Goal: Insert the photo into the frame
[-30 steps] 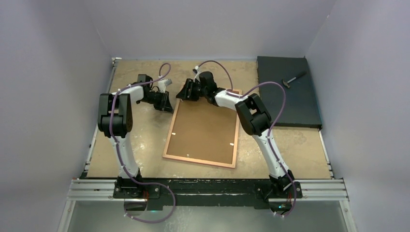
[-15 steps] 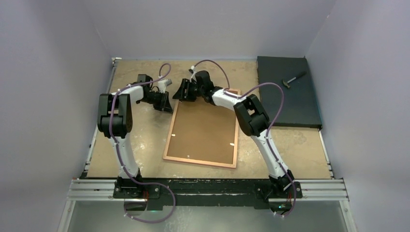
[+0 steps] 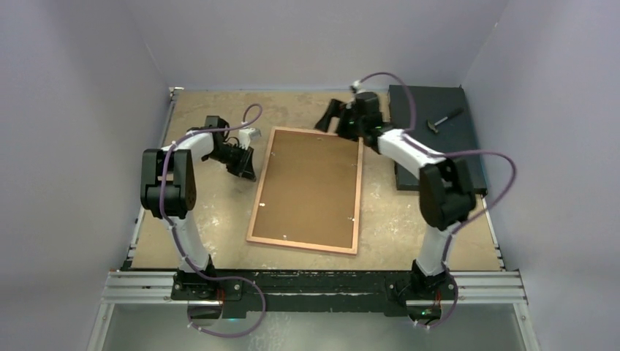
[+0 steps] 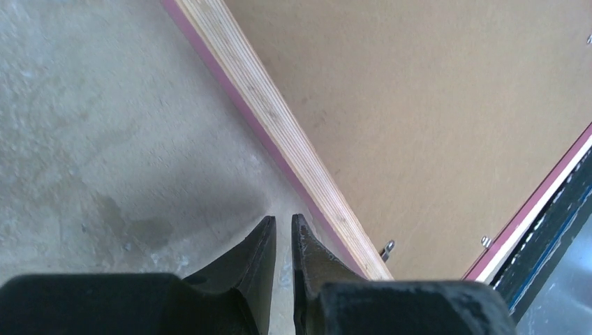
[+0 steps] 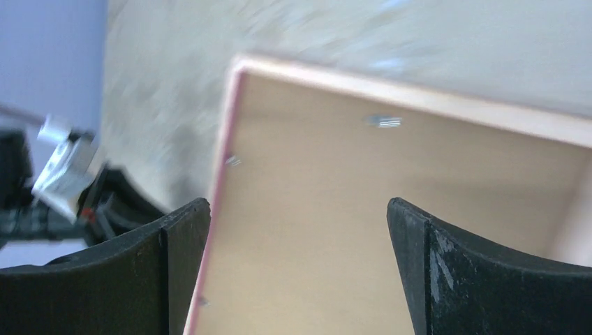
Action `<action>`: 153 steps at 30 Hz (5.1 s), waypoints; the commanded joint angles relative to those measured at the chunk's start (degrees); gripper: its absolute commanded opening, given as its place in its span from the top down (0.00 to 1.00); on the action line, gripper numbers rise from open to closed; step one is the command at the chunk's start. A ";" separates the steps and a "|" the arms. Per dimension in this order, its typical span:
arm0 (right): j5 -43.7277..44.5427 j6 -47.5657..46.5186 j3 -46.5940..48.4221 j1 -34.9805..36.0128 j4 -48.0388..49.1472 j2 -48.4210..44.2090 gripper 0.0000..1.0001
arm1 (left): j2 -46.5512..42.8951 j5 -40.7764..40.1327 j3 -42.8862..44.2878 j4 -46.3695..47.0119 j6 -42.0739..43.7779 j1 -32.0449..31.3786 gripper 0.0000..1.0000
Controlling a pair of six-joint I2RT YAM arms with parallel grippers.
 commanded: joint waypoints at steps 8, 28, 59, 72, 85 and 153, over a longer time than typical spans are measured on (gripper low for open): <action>15.12 -4.32 -17.76 -10.09 -2.52 -11.50 0.01 | -5.05 -3.80 -5.49 -1.80 7.38 -1.91 0.87; 9.54 -2.17 16.23 1.30 -5.65 15.97 0.01 | -6.35 -7.33 -10.29 -0.63 9.76 -8.91 0.87; 14.66 -7.51 18.27 6.65 -12.33 4.13 0.01 | -9.86 -4.98 13.40 -18.03 11.56 4.61 0.57; 11.29 4.49 -36.16 1.73 -20.79 -41.11 0.01 | 3.34 -16.74 14.77 4.54 -2.04 7.90 0.66; 2.80 6.76 -47.28 0.53 -11.05 -38.54 0.01 | -0.66 -9.44 2.57 0.43 2.56 7.77 0.73; 4.04 9.26 16.10 24.50 6.94 21.34 0.51 | -7.61 -2.65 -13.46 -0.82 5.54 11.69 0.96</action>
